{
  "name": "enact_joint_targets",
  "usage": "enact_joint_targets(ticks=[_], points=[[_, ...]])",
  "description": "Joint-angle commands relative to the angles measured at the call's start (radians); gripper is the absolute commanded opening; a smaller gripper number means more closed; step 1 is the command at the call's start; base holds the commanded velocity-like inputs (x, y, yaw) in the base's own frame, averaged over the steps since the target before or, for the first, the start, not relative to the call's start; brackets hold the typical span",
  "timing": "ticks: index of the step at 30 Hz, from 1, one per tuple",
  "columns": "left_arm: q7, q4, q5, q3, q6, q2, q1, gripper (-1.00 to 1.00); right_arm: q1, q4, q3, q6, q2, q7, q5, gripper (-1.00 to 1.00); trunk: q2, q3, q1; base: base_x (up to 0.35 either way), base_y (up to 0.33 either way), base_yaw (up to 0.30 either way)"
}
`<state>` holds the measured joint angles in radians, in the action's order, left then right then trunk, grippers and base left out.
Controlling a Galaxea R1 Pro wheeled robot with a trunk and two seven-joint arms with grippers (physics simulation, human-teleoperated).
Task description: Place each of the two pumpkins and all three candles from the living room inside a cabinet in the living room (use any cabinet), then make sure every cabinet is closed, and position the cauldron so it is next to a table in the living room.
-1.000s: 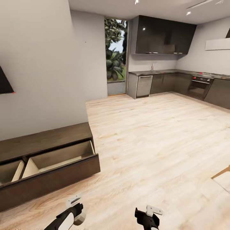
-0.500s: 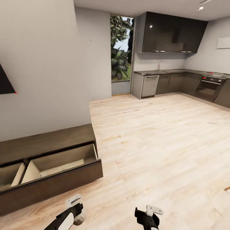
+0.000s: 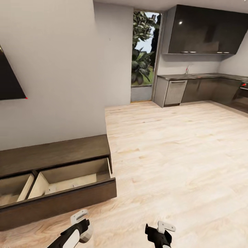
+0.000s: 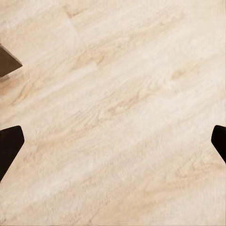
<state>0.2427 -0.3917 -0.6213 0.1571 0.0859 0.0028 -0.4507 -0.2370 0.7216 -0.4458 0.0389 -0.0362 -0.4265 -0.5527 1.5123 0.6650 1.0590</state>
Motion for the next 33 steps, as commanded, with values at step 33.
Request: enact_joint_targets(ticks=[33], points=[[0.007,-0.003,-0.003,0.004,0.005,0.000,0.000,-1.00,-0.001,0.001,-0.005,0.004,0.001,-0.006,-0.010,1.00,0.000,0.040,0.000,0.106,-0.005,0.195]])
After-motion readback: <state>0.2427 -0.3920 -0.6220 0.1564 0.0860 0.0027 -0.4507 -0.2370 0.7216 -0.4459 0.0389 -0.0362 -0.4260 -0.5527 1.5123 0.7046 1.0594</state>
